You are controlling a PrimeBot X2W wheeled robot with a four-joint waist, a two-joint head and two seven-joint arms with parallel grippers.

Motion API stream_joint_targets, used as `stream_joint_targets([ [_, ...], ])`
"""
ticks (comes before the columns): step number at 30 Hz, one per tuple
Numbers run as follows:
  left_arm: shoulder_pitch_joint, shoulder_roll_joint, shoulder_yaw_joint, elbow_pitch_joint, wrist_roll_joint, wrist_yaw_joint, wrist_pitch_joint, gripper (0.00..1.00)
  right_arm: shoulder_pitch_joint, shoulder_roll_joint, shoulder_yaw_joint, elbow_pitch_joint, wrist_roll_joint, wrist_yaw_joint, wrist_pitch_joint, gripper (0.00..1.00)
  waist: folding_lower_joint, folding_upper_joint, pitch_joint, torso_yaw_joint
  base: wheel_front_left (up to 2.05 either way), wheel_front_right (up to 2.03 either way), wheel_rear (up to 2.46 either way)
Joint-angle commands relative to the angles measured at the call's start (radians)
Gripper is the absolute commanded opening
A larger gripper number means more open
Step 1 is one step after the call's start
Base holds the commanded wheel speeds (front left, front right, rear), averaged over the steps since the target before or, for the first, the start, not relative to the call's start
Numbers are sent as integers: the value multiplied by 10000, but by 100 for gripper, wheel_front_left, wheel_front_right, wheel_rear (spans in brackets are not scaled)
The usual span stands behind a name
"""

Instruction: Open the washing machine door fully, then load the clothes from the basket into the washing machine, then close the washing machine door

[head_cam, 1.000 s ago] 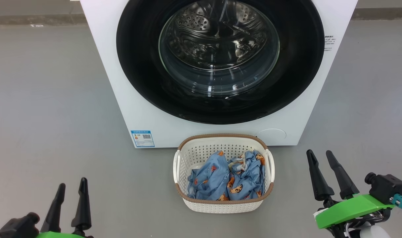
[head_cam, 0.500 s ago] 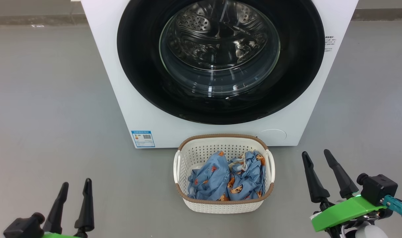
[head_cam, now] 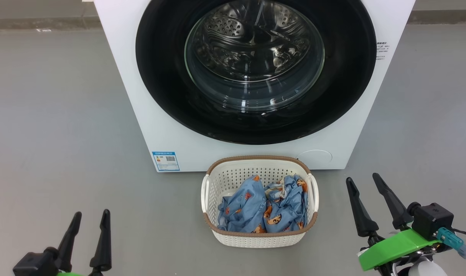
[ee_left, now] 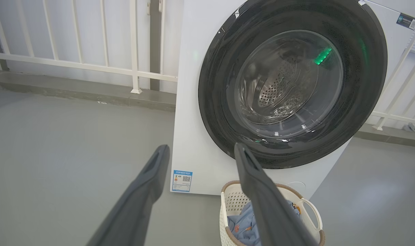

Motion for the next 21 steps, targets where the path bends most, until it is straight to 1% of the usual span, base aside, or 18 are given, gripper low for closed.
stream_joint_targets([
  [1, -508, 233, 359, -187, 104, -31, -124, 100, -471, -25, 246, -212, -19, -11, -122, 100, 0, 0, -2, 2, 0, 0, 0],
  [21, -540, 293, 392, -152, 176, -31, -124, 100, -512, -21, 220, -233, 22, -11, -122, 100, 0, 0, 15, -8, 0, 0, 0],
])
